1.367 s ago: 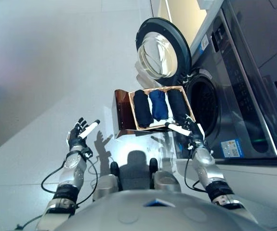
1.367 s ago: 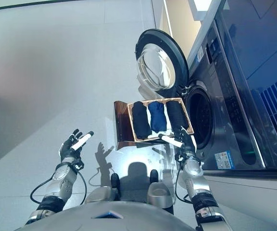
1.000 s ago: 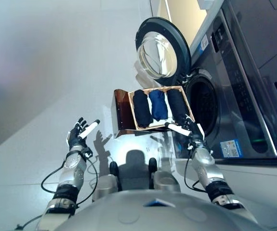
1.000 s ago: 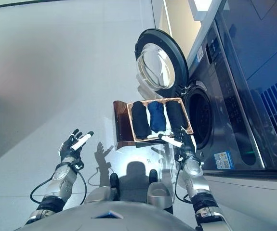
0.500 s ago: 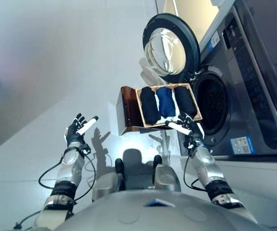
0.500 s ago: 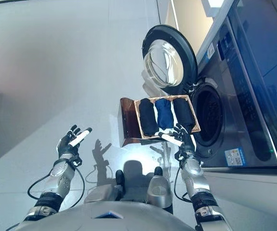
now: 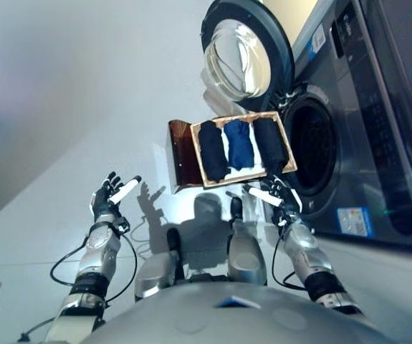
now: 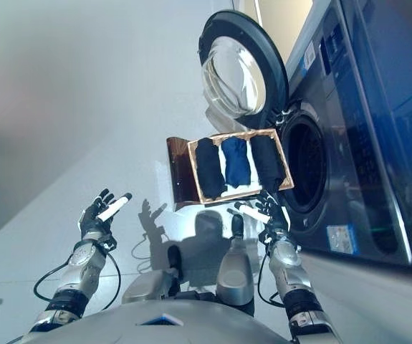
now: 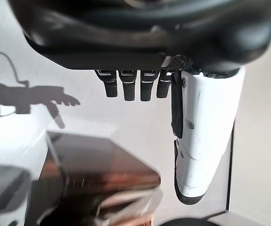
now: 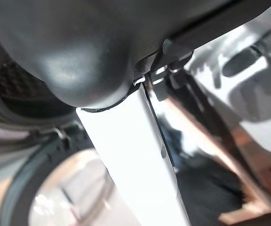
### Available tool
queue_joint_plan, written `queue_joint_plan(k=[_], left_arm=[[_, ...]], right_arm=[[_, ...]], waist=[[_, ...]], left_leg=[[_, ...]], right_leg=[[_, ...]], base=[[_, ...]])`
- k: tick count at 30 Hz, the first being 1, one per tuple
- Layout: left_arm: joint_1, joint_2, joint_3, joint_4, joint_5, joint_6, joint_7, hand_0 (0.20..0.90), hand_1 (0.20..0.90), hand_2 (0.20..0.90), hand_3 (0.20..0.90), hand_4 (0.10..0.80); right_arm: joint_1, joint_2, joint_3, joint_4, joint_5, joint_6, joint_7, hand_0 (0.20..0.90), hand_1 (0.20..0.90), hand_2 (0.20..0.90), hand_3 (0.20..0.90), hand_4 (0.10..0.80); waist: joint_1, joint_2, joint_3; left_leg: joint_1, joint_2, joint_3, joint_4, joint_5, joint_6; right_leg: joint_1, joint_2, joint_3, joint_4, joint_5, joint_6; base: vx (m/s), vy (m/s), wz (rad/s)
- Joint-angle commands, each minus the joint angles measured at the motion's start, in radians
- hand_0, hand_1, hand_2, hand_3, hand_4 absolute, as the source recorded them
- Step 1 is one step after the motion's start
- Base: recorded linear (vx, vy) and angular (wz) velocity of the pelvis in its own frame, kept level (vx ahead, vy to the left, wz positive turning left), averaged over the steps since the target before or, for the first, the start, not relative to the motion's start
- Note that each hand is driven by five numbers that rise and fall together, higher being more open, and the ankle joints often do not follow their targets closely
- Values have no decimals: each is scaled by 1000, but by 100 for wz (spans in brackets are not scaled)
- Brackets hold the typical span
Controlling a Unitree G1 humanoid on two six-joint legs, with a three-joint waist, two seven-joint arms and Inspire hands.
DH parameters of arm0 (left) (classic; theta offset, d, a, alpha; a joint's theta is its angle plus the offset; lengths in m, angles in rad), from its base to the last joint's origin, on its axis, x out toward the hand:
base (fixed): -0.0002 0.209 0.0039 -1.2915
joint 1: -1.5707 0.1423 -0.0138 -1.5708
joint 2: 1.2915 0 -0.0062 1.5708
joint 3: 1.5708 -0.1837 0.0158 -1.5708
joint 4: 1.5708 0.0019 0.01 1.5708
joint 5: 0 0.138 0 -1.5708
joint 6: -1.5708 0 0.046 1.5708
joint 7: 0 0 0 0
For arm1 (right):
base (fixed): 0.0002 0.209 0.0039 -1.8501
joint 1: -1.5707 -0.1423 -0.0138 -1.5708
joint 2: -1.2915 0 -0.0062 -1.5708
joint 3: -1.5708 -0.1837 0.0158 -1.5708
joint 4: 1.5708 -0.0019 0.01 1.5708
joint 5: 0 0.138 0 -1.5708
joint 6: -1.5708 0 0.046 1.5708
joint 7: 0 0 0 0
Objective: Pick up the clothes and place them into the washing machine
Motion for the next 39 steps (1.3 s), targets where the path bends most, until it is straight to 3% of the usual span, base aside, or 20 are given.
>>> queue_joint_plan(k=[1,2,5,7,12,19,22,25,29,32,35,37,39], left_arm=[[-81,76,22,-84,14,-55,-7,900,900,900,900,800],[-86,69,12,-81,6,-56,-5,900,900,900,900,800],[-121,47,-30,-72,-18,-63,-11,900,900,900,900,800],[-135,45,-45,-67,-16,-62,-19,900,900,900,900,800],[-136,42,-64,-66,-4,-59,-25,900,900,900,900,800],[-109,54,-20,-74,-7,-59,-23,900,900,900,900,800],[-98,42,-17,-62,-19,-52,-23,900,900,900,900,800],[-93,37,-12,-51,-30,-49,-26,900,900,900,900,800],[-99,40,-28,-55,-35,-42,-31,900,900,900,900,800],[-112,39,-49,-50,-33,-37,-36,900,900,900,900,800],[-111,47,-55,-48,-30,-33,-30,900,900,900,900,800],[-109,49,-56,-49,-30,-33,-26,900,900,900,900,800],[-102,50,-52,-52,-27,-31,-25,900,900,900,900,800]], right_arm=[[-35,-2,-37,-91,12,-63,9,900,900,900,900,800],[-35,-9,-37,-82,19,-64,5,900,900,900,900,800],[-36,-30,-57,-82,47,-81,-15,900,900,900,900,800],[-31,-42,-71,-83,47,-84,-15,900,900,900,900,800],[-24,-45,-68,-74,19,-78,-13,900,900,900,900,800],[-22,-32,-29,-83,-21,-62,12,900,900,900,900,800],[-10,-32,-28,-72,-21,-59,11,900,900,900,900,800],[12,-31,-35,-86,-10,-61,15,900,900,900,900,800],[34,-44,-44,-71,11,-71,8,900,900,900,900,800],[33,-45,-56,-69,26,-70,-7,900,900,900,900,800],[35,-46,-63,-66,31,-72,-12,900,900,900,900,800],[35,-47,-60,-68,31,-72,-14,900,900,900,900,800],[32,-50,-58,-66,21,-70,-17,900,900,900,900,800]], waist=[[-7,-32,-26],[-11,-27,-32],[-32,-18,-34],[-43,-11,-44],[-42,6,-66],[-18,6,-66],[-10,12,-69],[-15,17,-70],[0,-30,-38],[15,-53,-23],[29,-72,-25],[37,-67,-25],[55,-56,-23]], left_leg=[[173,-29,-32,33,-109,4],[155,-3,-44,67,-95,-9],[92,19,-64,119,-46,-27],[87,23,-51,100,-37,-30],[118,23,-33,64,-23,-37],[139,25,7,43,7,-45],[137,51,-6,88,45,-61],[119,86,-30,163,124,-75],[-33,90,-46,436,188,-59],[-134,86,-31,407,132,-38],[-195,87,-27,313,80,-35],[-215,83,-39,216,92,-42],[-246,72,-66,150,142,-52]], right_leg=[[-128,-39,33,108,5,97],[-117,-25,22,117,-16,82],[-91,-25,-31,121,-34,67],[-83,-30,-55,108,-36,68],[-70,-13,-54,91,-37,62],[-126,-5,-106,161,-57,51],[-94,14,-115,169,-103,30],[-56,50,-117,170,-143,-5],[32,76,-105,143,-185,-63],[77,61,-105,120,-199,-57],[107,45,-89,101,-206,-42],[124,47,-75,93,-216,-36],[154,50,-52,84,-224,-29]], base=[[222,-297,-18],[222,-299,13],[71,-188,54],[58,-116,78],[92,-42,32],[29,-44,-22],[84,-135,-2],[94,-180,6],[75,-224,32],[86,-80,33],[159,26,12],[177,118,7],[241,201,-9]])
